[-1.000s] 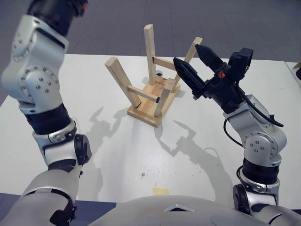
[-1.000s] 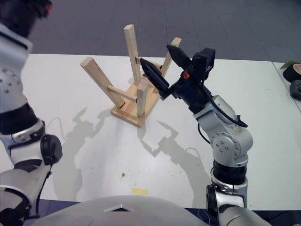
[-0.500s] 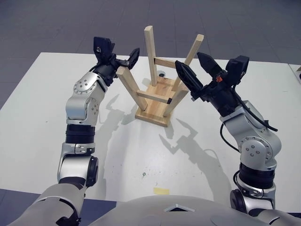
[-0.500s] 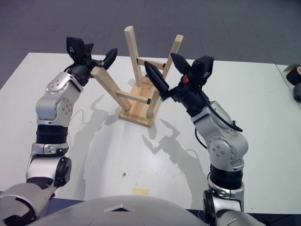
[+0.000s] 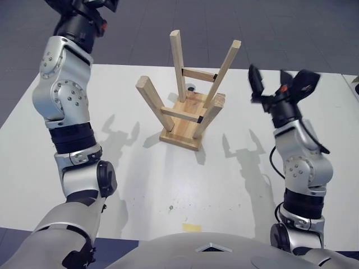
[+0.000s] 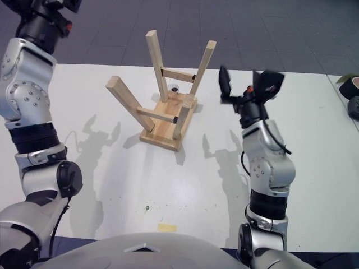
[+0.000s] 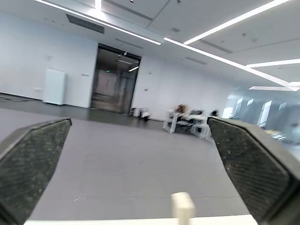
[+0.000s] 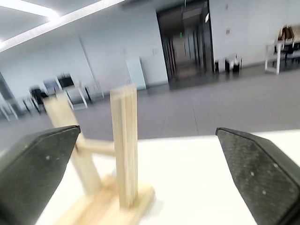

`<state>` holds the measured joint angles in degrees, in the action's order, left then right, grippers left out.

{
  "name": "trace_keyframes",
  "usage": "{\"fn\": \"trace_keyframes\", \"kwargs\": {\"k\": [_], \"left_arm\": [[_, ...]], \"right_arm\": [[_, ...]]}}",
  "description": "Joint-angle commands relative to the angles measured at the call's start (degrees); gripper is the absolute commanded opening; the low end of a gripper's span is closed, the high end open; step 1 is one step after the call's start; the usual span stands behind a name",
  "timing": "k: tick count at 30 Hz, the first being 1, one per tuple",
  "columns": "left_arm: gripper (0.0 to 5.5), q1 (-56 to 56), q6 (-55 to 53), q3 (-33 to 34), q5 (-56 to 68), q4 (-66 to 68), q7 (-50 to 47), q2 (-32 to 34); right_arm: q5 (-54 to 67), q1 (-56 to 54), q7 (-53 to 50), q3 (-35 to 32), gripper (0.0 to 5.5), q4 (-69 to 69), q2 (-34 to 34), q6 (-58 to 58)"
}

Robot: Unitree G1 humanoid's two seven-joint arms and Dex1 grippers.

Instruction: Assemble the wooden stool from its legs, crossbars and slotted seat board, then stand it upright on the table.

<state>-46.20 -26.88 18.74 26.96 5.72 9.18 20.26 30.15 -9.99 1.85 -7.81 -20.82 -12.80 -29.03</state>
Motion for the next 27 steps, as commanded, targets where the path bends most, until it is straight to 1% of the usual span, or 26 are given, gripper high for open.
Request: {"fn": "trace_keyframes", "kwargs": {"k": [1, 3, 5, 8, 11, 13, 14, 15, 17, 19, 21, 23, 25, 27], "left_arm": [[5.38, 8.6, 1.2, -0.4, -9.1, 7.8, -4.2, 5.0], [5.38, 10.9, 1.7, 1.2, -10.3, 9.0, -5.6, 5.8], [5.38, 12.5, 2.0, 2.1, -11.0, 8.9, -5.9, 6.6], [5.38, 13.4, 3.4, 2.0, -12.4, 10.4, -4.9, 8.2], [5.38, 14.2, 4.2, 2.3, -12.4, 12.0, -2.4, 9.7], [5.38, 16.9, 4.4, 1.5, -11.1, 11.4, 4.2, 11.6], [5.38, 18.9, 5.0, 0.1, -11.0, 11.0, 9.1, 13.2], [5.38, 21.6, 5.2, -1.8, -10.9, 10.3, 15.0, 15.2], [5.38, 29.0, 7.9, -6.7, -12.1, 7.0, 27.4, 20.4], [5.38, 35.4, 10.1, -10.5, -12.7, 3.0, 37.1, 24.8], [5.38, 38.8, 9.7, -12.8, -11.7, -0.2, 43.6, 26.9], [5.38, 41.1, 9.2, -14.4, -10.1, -4.5, 48.1, 27.6], [5.38, 41.7, 5.6, -16.0, -6.1, -10.3, 52.2, 27.2], [5.38, 40.5, 4.9, -19.0, -6.2, -13.8, 53.0, 25.7]], "right_arm": [[-1.1, 3.2, 4.3, 9.8, 5.4, -2.4, 1.4, -3.0], [0.2, 4.9, 8.4, 14.1, 5.4, -5.9, 1.2, -3.7], [3.1, 6.5, 12.9, 16.1, 5.4, -9.0, 0.3, -4.7], [7.9, 8.9, 18.9, 16.2, 5.4, -11.5, -2.2, -7.2], [10.8, 11.8, 23.2, 14.6, 5.4, -12.6, -5.8, -8.7], [13.1, 14.8, 26.7, 12.4, 5.4, -13.0, -8.9, -9.5], [13.9, 16.7, 29.0, 11.3, 5.4, -12.8, -10.7, -9.4], [12.1, 18.1, 30.0, 10.4, 5.4, -11.3, -12.3, -8.0], [6.2, 17.5, 27.5, 8.1, 5.4, -4.8, -13.4, -4.8], [3.1, 14.6, 25.6, 5.8, 5.4, 0.6, -12.9, -1.8], [3.5, 10.0, 25.3, 4.5, 5.4, 4.5, -10.3, 0.2], [4.9, 4.8, 27.1, 4.5, 5.4, 8.6, -7.9, 1.1], [3.8, -0.3, 30.0, 5.2, 5.4, 14.4, -7.2, 3.4], [1.1, -5.6, 33.7, 5.8, 5.4, 23.3, -7.2, 6.9]]}}
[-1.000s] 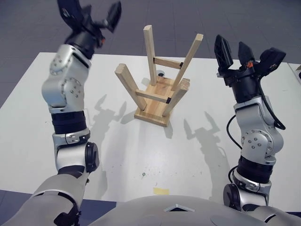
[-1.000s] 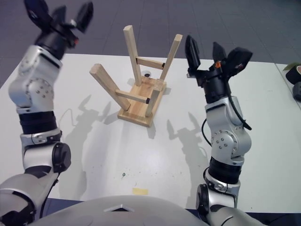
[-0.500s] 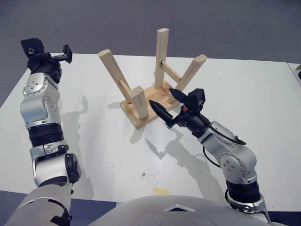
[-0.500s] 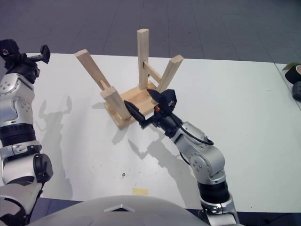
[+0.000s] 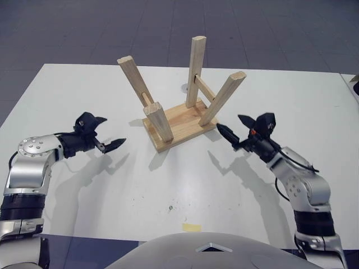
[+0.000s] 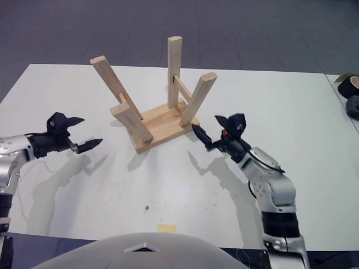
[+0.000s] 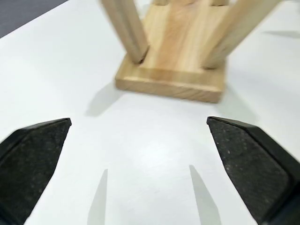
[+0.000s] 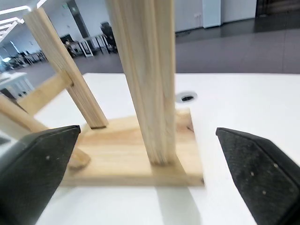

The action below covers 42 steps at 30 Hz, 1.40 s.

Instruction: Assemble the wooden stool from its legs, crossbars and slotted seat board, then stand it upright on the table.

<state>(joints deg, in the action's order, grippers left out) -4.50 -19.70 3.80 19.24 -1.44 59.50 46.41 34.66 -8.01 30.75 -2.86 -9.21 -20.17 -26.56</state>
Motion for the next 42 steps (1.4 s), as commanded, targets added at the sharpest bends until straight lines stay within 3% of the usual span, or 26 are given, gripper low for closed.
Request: {"fn": "trace_keyframes", "kwargs": {"k": [1, 5, 12, 17, 22, 26, 33, 38, 41, 42], "left_arm": [[5.38, -2.4, -2.0, -5.5, 0.4, -7.1, 1.6, -1.9], [5.38, -6.9, -1.1, -9.5, -1.6, -7.1, -2.4, -7.4], [5.38, -9.2, 4.1, -9.3, -7.9, 0.6, -9.9, -10.3], [5.38, -7.8, 6.7, -9.3, -9.4, 0.3, -9.0, -8.5], [5.38, -5.5, 2.3, -8.4, -2.9, -6.0, -4.4, -8.3], [5.38, -8.1, -2.2, -8.2, 1.8, -5.6, 0.6, -7.3], [5.38, -15.8, 0.6, -11.0, -1.1, 7.9, 8.6, -6.1], [4.61, -21.1, 1.0, -14.4, -3.1, 17.6, 13.1, -8.3], [5.0, -23.7, 1.9, -16.3, -4.2, 21.9, 14.4, -10.7], [4.77, -24.7, 2.7, -16.8, -4.8, 23.7, 14.2, -11.8]], "right_arm": [[-4.4, -9.8, 6.9, 1.4, 5.4, 15.7, 0.0, 5.8], [-9.4, -14.6, 14.7, 4.7, 5.4, 26.4, -1.2, 10.8], [-3.7, -5.5, 29.5, 8.1, 5.4, 12.7, -7.5, 0.0], [-1.2, -0.1, 27.6, 6.1, 5.4, 3.8, -8.5, -3.6], [1.7, 4.7, 23.3, 2.3, 5.4, -3.3, -8.2, -5.2], [1.9, 5.9, 22.2, -0.8, 5.4, -1.1, -9.2, -4.7], [1.1, 1.6, 28.4, 2.8, 5.4, 5.3, -10.6, -5.9], [-3.8, -5.2, 30.7, 5.2, 5.4, 16.6, -9.8, -2.0], [-5.9, -7.4, 32.3, 6.0, 5.4, 21.7, -9.5, 0.2], [-6.4, -8.1, 32.6, 6.2, 5.4, 23.0, -9.0, 0.7]]}}
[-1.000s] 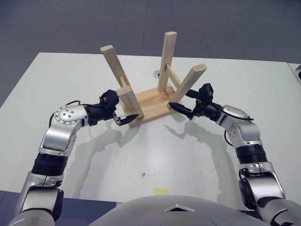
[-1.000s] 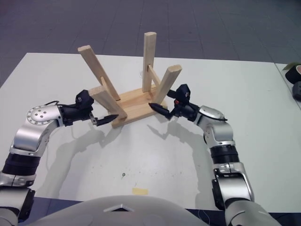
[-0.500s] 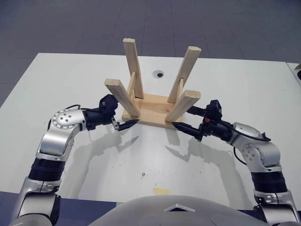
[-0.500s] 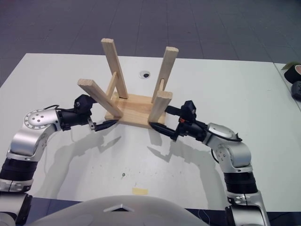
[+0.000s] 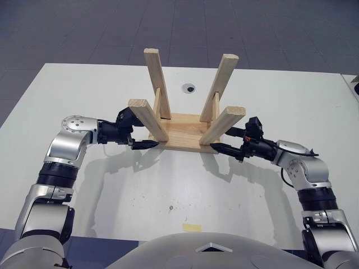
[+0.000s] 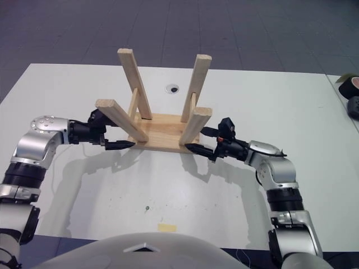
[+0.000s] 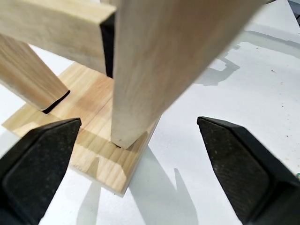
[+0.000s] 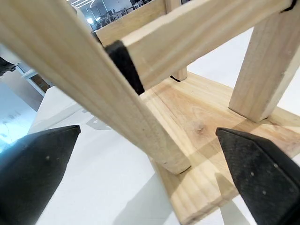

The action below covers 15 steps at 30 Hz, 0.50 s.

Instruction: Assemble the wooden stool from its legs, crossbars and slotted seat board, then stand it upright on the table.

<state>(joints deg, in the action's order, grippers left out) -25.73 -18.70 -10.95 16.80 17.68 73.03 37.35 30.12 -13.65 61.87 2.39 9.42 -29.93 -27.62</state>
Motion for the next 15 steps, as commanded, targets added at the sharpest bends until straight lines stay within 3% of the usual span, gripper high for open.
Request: {"fn": "trace_keyframes", "kwargs": {"k": [1, 11, 15], "left_arm": [[4.73, -4.4, 2.3, -2.2, -2.9, 6.2, 0.1, -3.8], [2.97, -5.8, 4.0, -1.9, -5.1, 12.5, 1.3, -5.2], [2.31, -4.0, -5.8, 2.1, 1.6, 6.8, 1.0, -6.0]], "right_arm": [[-2.2, -3.1, 1.6, 1.1, 5.2, 5.3, 1.2, 2.1], [-2.4, -4.7, 4.9, 1.7, 3.61, 7.9, 2.9, 0.8], [-2.1, -1.7, 6.2, 2.0, 2.99, 4.8, 1.7, -0.4]]}}
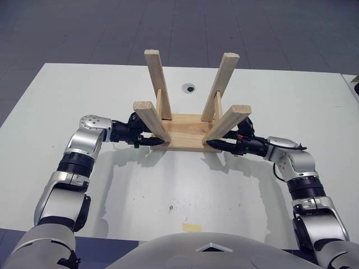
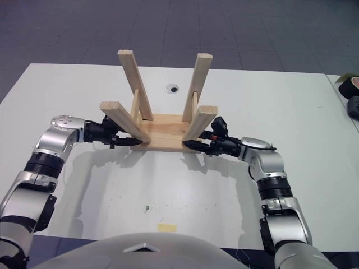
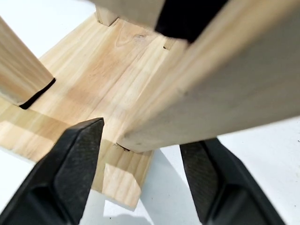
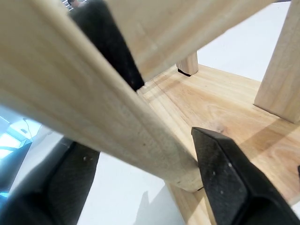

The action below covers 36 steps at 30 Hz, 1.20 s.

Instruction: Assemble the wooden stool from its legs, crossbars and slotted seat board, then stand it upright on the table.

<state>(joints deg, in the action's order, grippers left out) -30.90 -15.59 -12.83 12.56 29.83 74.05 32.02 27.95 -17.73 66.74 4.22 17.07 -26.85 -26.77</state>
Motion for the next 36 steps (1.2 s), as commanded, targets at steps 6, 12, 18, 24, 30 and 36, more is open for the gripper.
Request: {"fn": "trace_keyframes", "kwargs": {"k": [6, 12, 18, 24, 30, 36], "left_arm": [[1.81, 8.9, -34.2, 11.2, 20.3, -25.9, -4.0, 1.4], [1.44, 13.6, -56.1, 23.8, 34.4, -40.5, -16.8, -0.7], [1.41, 11.7, -73.0, 38.4, 35.4, -44.7, -38.6, -12.9], [2.3, 11.8, -74.0, 48.4, 30.7, -45.5, -52.1, -22.7], [3.28, 10.1, -63.5, 54.4, 35.6, -43.8, -51.1, -23.7], [4.32, 24.7, -26.0, 34.9, 15.2, -43.6, -24.3, 2.0]], "right_arm": [[7.8, 8.8, 1.2, -2.5, 2.02, -16.9, -3.0, -9.8], [20.5, 18.5, -5.1, -9.3, 1.18, -30.6, -2.1, -20.0], [43.5, 22.6, -26.7, -18.1, 1.08, -36.1, 5.6, -30.6], [39.4, 20.6, -34.2, -19.8, 2.22, -29.6, 3.8, -30.3], [36.2, 22.4, -28.3, -22.8, 3.19, -26.5, -1.9, -27.7], [24.3, 35.4, -19.4, -28.5, 4.2, -26.6, -9.5, -16.1]]}}
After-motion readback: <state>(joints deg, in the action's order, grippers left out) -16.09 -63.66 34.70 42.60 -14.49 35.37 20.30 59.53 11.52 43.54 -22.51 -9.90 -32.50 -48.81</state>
